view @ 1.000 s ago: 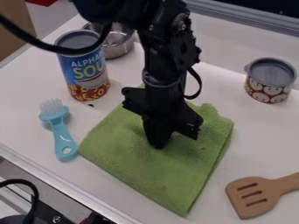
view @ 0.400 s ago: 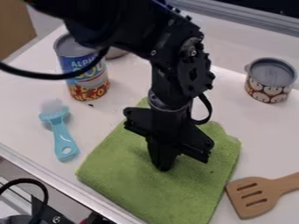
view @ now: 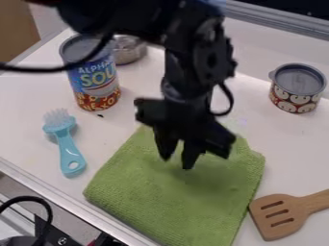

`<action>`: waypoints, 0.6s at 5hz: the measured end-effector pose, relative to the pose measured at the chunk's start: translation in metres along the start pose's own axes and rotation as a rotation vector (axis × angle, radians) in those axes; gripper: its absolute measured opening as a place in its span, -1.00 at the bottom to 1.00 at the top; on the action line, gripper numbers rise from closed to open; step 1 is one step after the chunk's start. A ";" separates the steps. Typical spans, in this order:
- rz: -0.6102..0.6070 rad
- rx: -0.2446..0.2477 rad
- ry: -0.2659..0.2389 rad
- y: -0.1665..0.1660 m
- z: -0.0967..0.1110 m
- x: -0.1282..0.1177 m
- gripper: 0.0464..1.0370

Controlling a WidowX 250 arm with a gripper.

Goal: Move the green cloth at the bottom of the table

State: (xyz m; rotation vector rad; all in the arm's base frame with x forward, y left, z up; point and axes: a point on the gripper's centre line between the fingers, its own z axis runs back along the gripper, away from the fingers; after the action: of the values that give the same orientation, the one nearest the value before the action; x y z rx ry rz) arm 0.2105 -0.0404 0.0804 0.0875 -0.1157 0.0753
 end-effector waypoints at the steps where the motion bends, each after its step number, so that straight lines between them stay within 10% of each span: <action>1: 0.009 -0.079 0.009 0.007 0.030 0.016 0.39; 2: 0.038 -0.119 -0.022 0.010 0.042 0.031 0.89; 3: -0.011 -0.078 -0.053 0.004 0.021 0.057 0.92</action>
State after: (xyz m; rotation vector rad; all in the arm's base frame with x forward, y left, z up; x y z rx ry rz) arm 0.2646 -0.0341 0.1081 0.0117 -0.1711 0.0569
